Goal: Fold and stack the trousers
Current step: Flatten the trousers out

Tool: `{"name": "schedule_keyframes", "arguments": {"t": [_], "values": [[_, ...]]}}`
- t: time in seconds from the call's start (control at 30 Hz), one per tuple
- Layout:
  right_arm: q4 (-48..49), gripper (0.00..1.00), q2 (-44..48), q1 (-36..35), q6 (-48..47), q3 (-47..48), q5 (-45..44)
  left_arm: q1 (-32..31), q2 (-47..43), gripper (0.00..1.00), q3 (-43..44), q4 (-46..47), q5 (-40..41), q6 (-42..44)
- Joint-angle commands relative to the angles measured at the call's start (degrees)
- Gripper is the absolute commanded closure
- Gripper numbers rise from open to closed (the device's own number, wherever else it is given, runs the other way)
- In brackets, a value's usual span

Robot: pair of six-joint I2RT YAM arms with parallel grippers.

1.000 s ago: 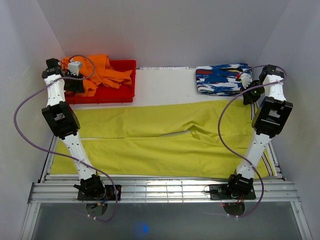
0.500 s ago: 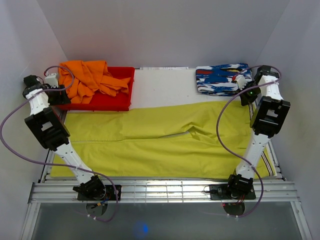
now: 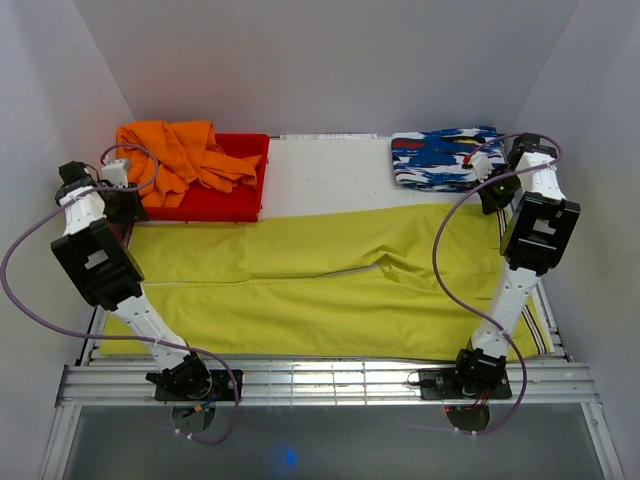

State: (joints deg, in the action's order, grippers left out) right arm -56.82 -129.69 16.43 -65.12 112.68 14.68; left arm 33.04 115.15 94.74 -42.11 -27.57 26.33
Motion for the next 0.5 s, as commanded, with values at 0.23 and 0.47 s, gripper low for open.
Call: {"name": "schedule_keyframes", "arguments": {"t": [0.23, 0.47], "values": [[-1.72, 0.92, 2.95, -0.25, -1.15, -0.71, -0.88, -11.06, -11.80, 0.45, -16.26, 6.59, 4.19, -1.79], [-2.60, 0.92, 1.98, -0.17, -1.59, 1.39, -1.58, -16.50, -0.90, 0.39, -7.48, 11.08, 5.51, -8.67]]}}
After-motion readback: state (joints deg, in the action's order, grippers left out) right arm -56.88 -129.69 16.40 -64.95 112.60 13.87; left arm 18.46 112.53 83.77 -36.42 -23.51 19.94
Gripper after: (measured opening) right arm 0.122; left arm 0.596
